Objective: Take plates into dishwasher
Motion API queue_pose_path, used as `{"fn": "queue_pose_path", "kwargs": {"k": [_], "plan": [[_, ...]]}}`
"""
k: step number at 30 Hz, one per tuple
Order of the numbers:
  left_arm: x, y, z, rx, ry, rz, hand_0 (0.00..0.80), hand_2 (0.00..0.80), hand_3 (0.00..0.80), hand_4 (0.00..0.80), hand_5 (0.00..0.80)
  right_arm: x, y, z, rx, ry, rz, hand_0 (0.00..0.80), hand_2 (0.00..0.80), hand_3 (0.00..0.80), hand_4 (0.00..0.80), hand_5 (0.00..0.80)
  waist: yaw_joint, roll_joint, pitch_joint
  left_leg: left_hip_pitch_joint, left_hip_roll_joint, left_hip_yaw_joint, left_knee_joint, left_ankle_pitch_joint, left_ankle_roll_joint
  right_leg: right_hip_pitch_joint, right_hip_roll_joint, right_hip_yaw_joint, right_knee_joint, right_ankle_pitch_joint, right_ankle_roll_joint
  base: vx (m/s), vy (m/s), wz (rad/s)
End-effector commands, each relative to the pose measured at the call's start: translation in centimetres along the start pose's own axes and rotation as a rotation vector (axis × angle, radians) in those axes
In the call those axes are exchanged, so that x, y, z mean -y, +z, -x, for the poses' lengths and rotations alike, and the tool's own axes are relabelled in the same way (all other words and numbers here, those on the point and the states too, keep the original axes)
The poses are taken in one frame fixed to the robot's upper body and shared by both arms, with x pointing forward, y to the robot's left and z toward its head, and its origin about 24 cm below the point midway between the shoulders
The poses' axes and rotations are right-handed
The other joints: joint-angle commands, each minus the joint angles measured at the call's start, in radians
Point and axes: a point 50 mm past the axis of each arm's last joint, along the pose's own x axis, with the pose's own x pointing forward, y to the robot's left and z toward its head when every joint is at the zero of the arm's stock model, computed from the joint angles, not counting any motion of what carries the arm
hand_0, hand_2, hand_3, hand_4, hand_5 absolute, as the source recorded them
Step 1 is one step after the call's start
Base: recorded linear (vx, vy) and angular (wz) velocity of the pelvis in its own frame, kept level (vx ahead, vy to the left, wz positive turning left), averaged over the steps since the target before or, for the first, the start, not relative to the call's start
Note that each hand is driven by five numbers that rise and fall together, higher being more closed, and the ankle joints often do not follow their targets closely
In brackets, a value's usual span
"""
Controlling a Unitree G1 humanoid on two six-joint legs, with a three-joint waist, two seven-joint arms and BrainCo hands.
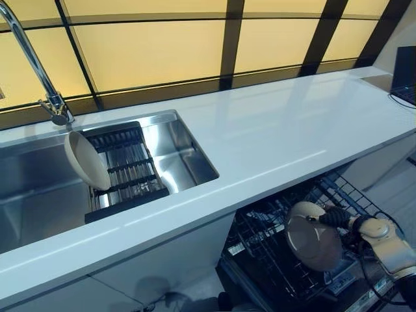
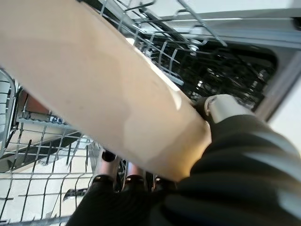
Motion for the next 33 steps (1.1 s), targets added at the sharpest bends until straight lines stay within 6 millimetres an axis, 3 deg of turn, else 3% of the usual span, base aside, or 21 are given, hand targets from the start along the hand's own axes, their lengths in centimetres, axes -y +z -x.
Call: {"fn": "queue_pose_path", "kwargs": {"k": [1,11,33], "plan": [[-1.4,1.9,0.1,0.035,0.052,-0.078,0.0,0.0,0.0,0.0,0.0,1.0,2.3,-0.9,0.087,-0.1,0.069,0.8,0.8,0.8,0.8,0.8,0.033,-0.042,0.012,-0.013,-0.008,-0.068,0.003,-0.024,0.047,0.038,-0.046,-0.045,0.003,-0.014,0.084,-0.008,-0.003,0.1],[-1.3,2.3,0.2,0.036,0.044,-0.127,0.0,0.0,0.0,0.0,0.0,-0.4,2.3,-2.6,0.099,-0.082,0.155,0.8,0.8,0.8,0.8,0.8,0.06,-0.037,0.008,-0.02,-0.009,-0.084,0.003,-0.023,0.048,0.038,-0.055,-0.064,0.003,-0.016,0.085,0.0,-0.004,0.04],[-0.6,3.5,0.2,0.046,0.017,-0.212,0.0,0.0,0.0,0.0,0.0,-2.7,-1.4,-6.1,-0.141,-0.06,0.122,0.8,0.8,0.8,0.8,0.8,0.122,-0.022,0.005,-0.034,-0.006,-0.132,0.003,-0.02,0.044,0.045,-0.071,-0.1,0.003,-0.027,0.083,0.005,-0.013,0.06]]}}
